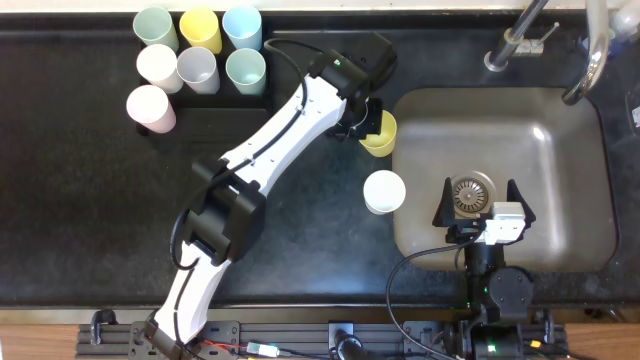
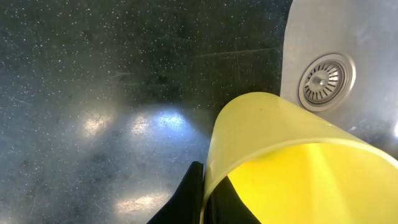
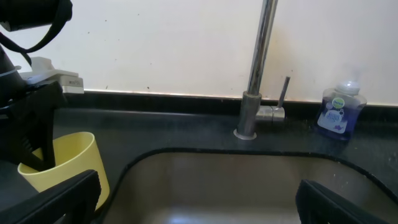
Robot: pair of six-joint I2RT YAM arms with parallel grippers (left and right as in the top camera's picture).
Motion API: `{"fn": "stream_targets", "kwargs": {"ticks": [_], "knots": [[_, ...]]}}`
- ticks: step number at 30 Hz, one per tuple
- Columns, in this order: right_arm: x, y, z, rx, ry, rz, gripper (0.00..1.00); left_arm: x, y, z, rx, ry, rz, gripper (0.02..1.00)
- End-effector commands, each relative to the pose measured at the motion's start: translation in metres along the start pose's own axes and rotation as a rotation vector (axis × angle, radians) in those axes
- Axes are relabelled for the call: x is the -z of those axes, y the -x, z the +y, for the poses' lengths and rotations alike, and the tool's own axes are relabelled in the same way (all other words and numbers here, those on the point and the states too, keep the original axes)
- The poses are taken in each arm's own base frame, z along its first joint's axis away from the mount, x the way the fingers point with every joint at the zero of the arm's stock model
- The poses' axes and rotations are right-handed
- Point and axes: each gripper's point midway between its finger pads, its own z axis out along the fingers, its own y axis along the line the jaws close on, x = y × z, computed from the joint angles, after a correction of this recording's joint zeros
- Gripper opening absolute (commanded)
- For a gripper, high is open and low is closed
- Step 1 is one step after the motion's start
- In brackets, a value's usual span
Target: Store Cups
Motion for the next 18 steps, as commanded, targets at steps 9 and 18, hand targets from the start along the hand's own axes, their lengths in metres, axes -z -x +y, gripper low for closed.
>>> {"fn": "stream_targets", "kwargs": {"ticks": [9, 18], "knots": [[0.000, -0.002, -0.001, 0.000, -0.004, -0.004, 0.998, 0.153, 0.033, 0.117, 0.152, 0.152, -0.295, 0.034], [0.000, -0.002, -0.001, 0.000, -0.004, -0.004, 0.998, 0.208, -0.009, 0.245, 0.914, 0.272, -0.413, 0.034]]}}
